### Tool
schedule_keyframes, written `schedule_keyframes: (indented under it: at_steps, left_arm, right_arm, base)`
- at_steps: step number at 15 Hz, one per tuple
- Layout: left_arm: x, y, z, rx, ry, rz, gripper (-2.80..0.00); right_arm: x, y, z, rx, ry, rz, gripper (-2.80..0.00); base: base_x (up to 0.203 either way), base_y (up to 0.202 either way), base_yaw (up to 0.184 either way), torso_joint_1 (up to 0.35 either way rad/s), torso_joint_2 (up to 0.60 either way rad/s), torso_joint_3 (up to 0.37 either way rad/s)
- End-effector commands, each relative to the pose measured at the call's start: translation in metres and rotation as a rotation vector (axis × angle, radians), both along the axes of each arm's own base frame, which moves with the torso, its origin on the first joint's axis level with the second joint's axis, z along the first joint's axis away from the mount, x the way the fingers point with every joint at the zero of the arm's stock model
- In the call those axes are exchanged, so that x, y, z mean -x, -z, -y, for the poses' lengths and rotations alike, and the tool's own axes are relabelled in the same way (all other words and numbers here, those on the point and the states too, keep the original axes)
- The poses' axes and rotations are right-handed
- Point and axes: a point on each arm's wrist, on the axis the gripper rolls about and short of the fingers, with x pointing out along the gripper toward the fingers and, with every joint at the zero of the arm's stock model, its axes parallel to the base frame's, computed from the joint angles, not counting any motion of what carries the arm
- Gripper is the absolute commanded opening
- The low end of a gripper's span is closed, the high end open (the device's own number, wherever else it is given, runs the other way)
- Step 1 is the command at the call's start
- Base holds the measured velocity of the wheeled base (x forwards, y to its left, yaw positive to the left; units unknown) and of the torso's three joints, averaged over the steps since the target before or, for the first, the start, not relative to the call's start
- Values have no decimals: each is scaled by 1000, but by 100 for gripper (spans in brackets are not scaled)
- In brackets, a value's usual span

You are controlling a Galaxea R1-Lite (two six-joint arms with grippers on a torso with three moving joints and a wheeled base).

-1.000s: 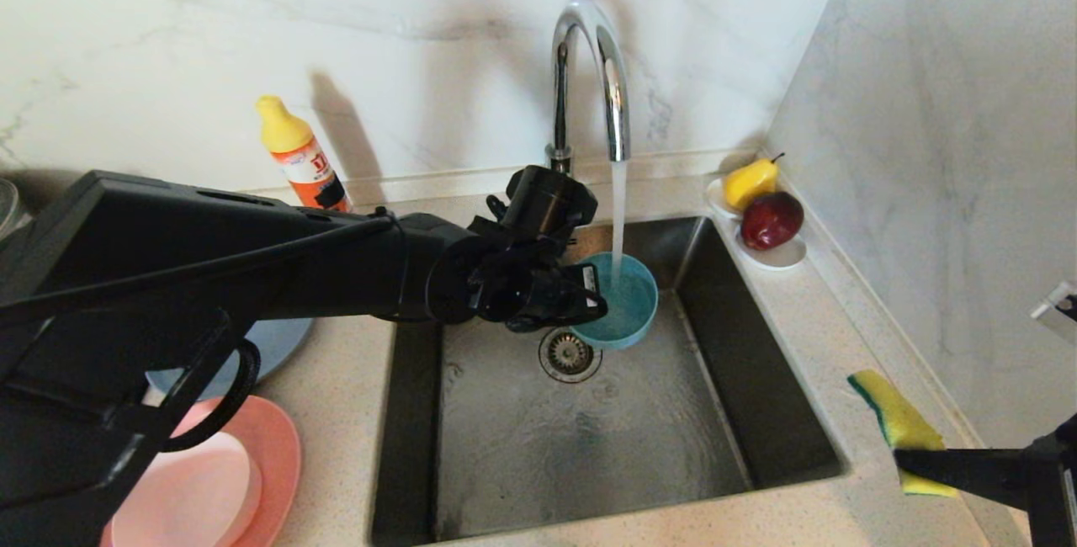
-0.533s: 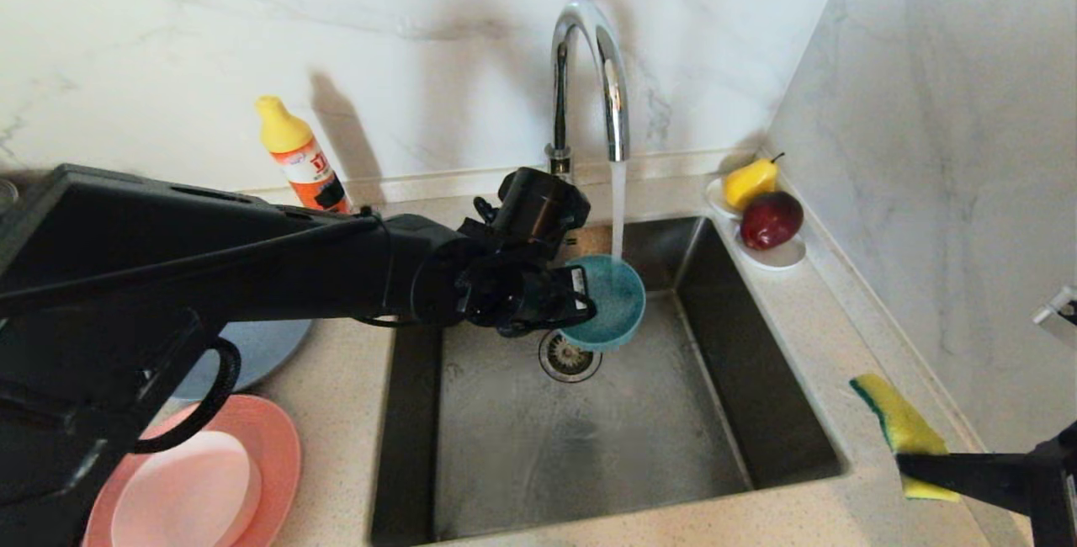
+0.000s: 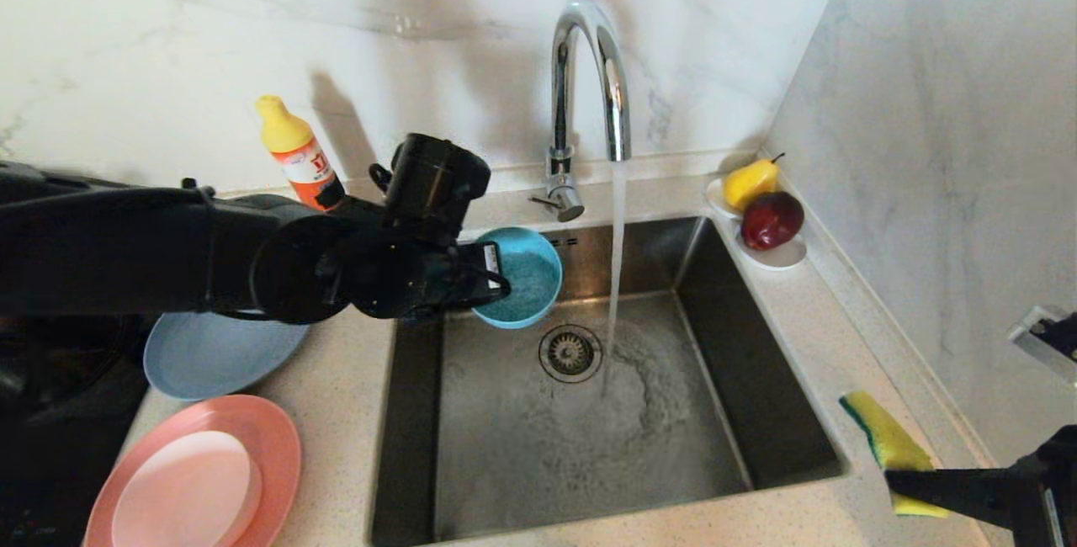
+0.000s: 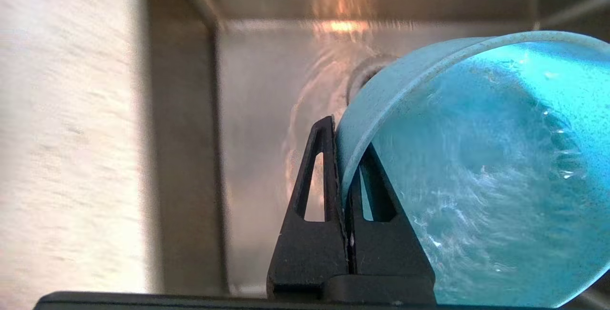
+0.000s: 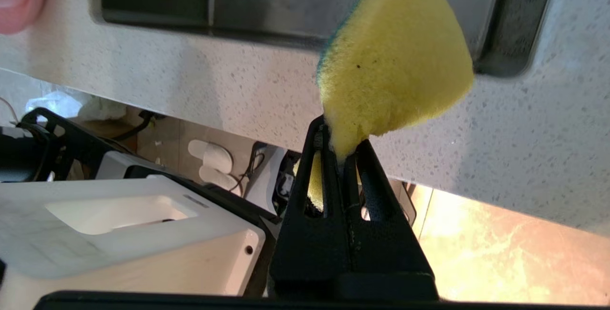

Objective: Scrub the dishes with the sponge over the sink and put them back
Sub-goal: Wash the bowl

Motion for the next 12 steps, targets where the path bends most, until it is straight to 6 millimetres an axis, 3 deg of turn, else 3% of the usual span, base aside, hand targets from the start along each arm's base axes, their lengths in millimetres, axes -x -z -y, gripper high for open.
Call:
schedule_keyframes:
  at_steps: [1, 5, 8, 12]
  left_arm:
    - [14, -10, -21, 23, -14, 97, -280]
    - [22, -12, -45, -5, 0, 381, -280]
    - [32, -31, -51, 62, 14, 543, -280]
    - [56, -41, -59, 150, 179, 671, -280]
  right_arm:
    - [-1, 3, 0, 6, 2, -17, -280]
    - [-1, 7, 1, 10, 12, -29, -280]
    - [-1, 9, 2, 12, 17, -38, -280]
    - [-3, 10, 3, 2, 9, -51, -280]
  base:
    - [0, 0, 0, 0, 0, 0]
    - [0, 0, 0, 0, 0, 0]
    - [0, 0, 0, 0, 0, 0]
    - [0, 0, 0, 0, 0, 0]
